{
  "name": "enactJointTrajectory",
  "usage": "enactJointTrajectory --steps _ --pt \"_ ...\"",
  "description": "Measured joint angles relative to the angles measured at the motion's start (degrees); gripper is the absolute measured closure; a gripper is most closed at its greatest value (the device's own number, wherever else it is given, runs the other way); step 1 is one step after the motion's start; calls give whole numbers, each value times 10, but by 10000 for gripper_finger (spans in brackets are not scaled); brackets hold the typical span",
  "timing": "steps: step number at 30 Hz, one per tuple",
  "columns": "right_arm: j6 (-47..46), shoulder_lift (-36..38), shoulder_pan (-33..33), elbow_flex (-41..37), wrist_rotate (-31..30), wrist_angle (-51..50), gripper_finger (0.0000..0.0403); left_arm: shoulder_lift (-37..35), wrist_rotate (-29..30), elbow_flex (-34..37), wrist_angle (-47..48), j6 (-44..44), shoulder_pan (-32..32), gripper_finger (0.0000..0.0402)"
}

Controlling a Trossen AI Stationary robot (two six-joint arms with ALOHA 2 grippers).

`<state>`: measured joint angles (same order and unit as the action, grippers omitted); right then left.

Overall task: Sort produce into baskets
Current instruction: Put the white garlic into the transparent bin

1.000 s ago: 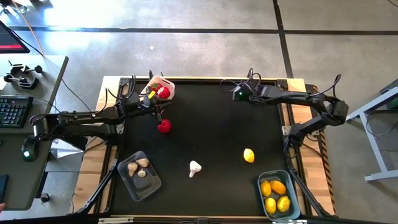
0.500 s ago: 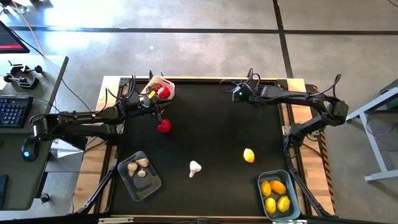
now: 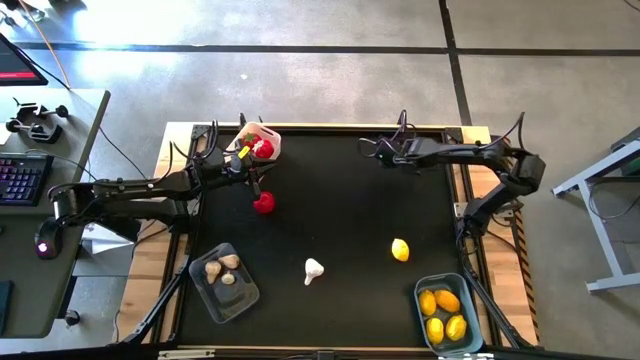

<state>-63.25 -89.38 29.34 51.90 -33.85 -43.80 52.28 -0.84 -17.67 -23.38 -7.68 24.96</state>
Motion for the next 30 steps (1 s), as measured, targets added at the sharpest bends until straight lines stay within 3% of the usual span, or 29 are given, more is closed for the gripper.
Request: enactJointTrajectory --steps 5,11,17,21,30 --pt "-10 0 14 -2 -26 -22 132 0 0 0 0 0 0 369" --pt "36 0 52 -32 -31 53 147 0 0 0 0 0 0 369" --pt "82 0 80 -82 23 173 165 0 0 0 0 0 0 369" --pt "77 -1 83 -102 33 184 175 0 0 0 0 0 0 369" --pt "128 -1 82 -106 28 188 275 0 0 0 0 0 0 369"
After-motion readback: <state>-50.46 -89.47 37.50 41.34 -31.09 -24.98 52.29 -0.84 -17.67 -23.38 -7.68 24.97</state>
